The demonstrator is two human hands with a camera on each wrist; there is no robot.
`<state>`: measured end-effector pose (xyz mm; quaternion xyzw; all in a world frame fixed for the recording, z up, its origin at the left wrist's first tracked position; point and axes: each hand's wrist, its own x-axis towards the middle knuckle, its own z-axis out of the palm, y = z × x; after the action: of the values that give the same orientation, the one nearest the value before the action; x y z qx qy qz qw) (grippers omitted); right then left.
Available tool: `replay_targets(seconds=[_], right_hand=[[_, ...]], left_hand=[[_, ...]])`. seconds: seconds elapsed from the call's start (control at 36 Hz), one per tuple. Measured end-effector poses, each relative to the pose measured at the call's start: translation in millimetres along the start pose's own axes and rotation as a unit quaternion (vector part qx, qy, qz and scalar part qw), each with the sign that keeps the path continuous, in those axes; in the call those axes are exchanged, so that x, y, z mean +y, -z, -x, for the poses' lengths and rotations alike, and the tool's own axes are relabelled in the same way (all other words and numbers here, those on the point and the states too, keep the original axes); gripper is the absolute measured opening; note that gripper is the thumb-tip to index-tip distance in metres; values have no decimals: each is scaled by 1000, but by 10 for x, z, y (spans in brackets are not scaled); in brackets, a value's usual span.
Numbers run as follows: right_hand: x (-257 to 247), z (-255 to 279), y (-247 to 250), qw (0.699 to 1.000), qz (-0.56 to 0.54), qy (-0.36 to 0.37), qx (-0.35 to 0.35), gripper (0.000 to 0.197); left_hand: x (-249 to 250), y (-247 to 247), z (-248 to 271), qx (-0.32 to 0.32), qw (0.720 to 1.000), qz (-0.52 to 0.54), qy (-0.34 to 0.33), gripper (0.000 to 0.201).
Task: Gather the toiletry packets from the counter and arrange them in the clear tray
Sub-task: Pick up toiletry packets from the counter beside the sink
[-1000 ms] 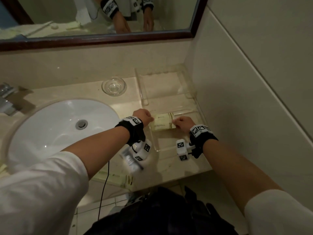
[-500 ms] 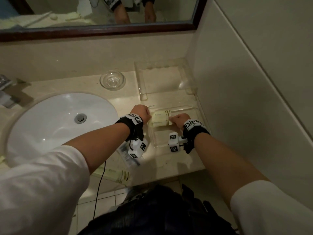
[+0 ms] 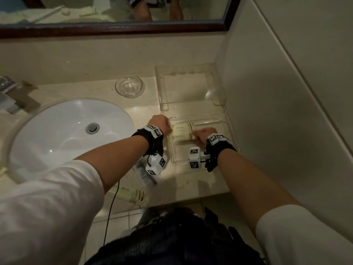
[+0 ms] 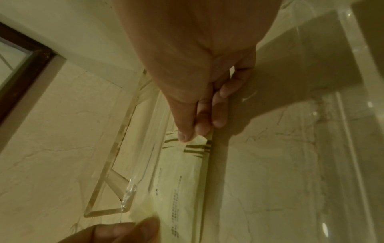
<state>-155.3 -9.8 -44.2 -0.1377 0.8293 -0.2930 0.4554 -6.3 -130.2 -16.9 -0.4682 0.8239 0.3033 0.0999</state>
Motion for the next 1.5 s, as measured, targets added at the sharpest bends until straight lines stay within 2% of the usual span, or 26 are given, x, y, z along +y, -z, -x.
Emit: replay_targets(seconds=[0.19, 0.42, 0.53, 0.64, 0.86, 0.97, 1.31, 1.5], right_hand=[[18, -20, 12, 1000, -6, 5, -8, 29], [18, -20, 11, 999, -30, 3, -9, 22], [37, -41, -8, 997, -74, 14, 6, 12], [87, -69, -52, 991, -129, 16, 23, 16], [92, -64, -86, 987, -160, 10, 22, 16], [132, -88, -100, 988, -150, 13, 29, 19], [133, -64, -92, 993, -100, 35, 49, 8], [121, -41, -98, 995, -85, 33, 47, 14]], left_hand=[[-28, -48, -20, 12, 1000, 19, 0, 8], [-50, -87, -22, 54, 996, 64, 4, 12], [-63, -102, -24, 64, 995, 74, 0, 12], [-80, -109, -20, 68, 994, 88, -4, 14], [-88, -105, -12, 67, 995, 75, -11, 12], [-88, -95, -9, 65, 995, 71, -13, 11], [-82, -98, -23, 61, 997, 49, -12, 11], [-88, -118, -49, 67, 997, 33, -20, 12]])
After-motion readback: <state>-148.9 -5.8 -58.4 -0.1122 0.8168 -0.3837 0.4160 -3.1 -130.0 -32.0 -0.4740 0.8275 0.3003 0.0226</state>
